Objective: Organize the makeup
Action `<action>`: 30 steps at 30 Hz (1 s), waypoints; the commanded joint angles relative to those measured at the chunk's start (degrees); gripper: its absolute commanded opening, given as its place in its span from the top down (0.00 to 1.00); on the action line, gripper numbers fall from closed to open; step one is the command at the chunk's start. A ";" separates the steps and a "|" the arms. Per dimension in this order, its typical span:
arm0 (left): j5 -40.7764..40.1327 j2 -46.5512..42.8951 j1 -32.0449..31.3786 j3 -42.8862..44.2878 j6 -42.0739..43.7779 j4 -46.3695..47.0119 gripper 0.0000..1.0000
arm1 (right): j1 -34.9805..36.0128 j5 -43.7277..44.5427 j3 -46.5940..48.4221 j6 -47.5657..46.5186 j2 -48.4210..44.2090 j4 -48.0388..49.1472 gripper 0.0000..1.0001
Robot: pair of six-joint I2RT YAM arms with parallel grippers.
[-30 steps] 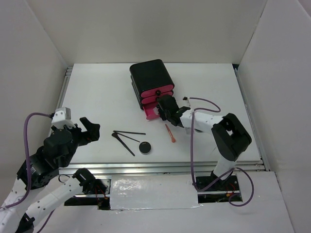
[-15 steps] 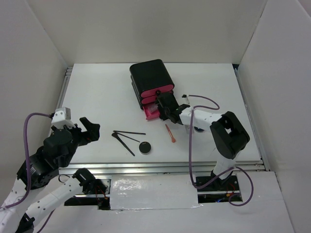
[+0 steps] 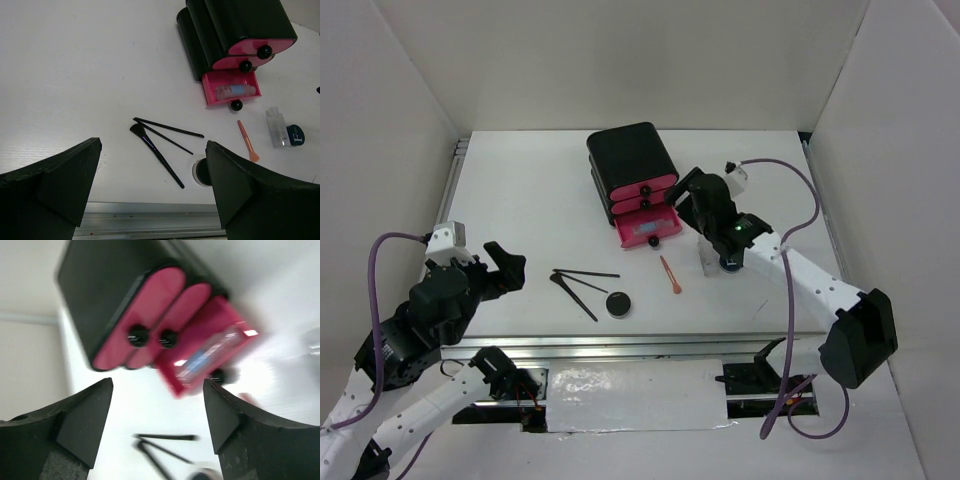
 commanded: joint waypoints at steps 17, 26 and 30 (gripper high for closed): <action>-0.17 -1.06 -0.70 -0.31 0.82 1.64 0.01 | -8.48 -3.42 -1.74 -28.98 11.73 -21.24 0.26; -0.44 -1.68 -1.67 -0.31 0.64 1.55 0.01 | -9.01 -2.37 0.55 -32.05 17.63 -19.13 0.29; -0.53 -1.68 -1.76 -0.31 0.46 1.46 0.01 | -9.01 -4.56 0.55 -32.76 19.05 -17.38 0.41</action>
